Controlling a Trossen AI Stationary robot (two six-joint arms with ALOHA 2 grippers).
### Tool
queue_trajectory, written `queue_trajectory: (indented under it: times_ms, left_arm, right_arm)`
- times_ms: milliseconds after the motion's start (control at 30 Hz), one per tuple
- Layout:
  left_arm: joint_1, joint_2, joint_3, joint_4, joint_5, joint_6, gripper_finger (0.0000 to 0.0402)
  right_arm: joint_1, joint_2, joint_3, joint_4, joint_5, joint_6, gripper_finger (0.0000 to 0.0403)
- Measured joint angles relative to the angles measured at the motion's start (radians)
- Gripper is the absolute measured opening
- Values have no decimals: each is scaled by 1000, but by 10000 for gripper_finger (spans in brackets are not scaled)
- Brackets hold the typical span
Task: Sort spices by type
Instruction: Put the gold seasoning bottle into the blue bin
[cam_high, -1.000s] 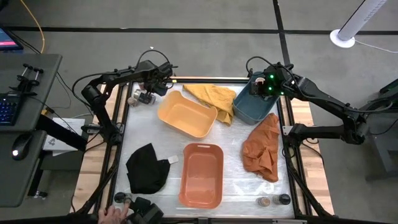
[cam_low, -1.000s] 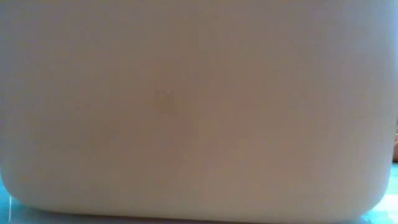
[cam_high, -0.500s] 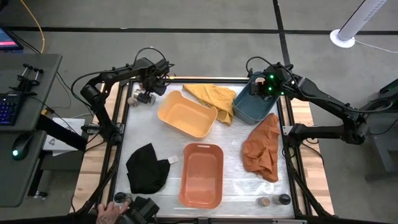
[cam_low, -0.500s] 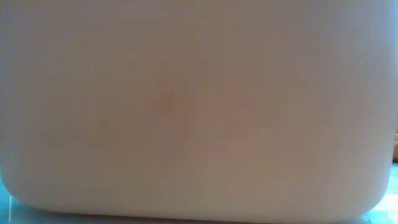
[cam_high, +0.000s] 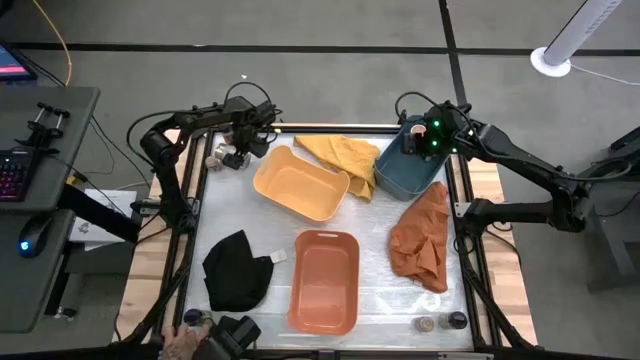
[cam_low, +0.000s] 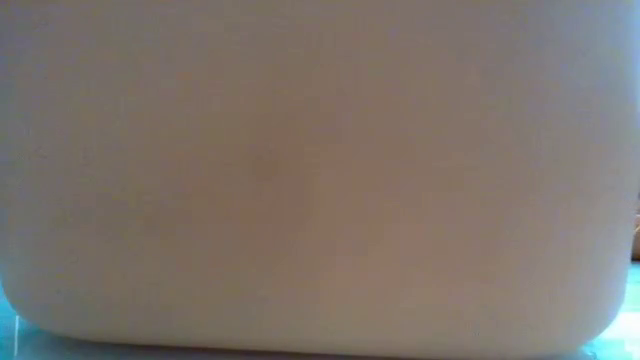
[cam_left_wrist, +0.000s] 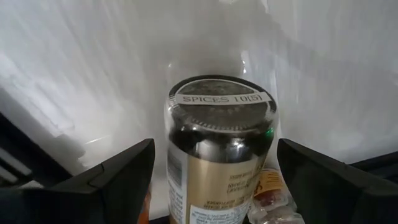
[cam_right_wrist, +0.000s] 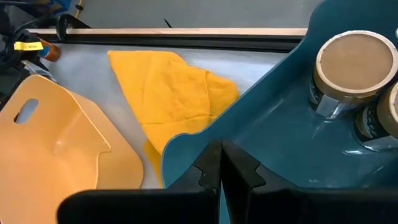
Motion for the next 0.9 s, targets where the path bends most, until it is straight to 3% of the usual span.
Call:
queue_trajectory:
  times_ms: [433,533,667,900]
  left_arm:
    - [5,60,0,13,-4,-35,320]
    - [5,60,0,8,10,-37,295]
    - [5,58,1,1,26,-37,231]
    - [13,48,29,-36,27,-58,230]
  right_arm:
    - [0,0,0,-24,1,15,0]
    - [0,0,0,-25,1,15,0]
    - [0,0,0,-25,2,15,0]
    - [0,0,0,-25,2,15,0]
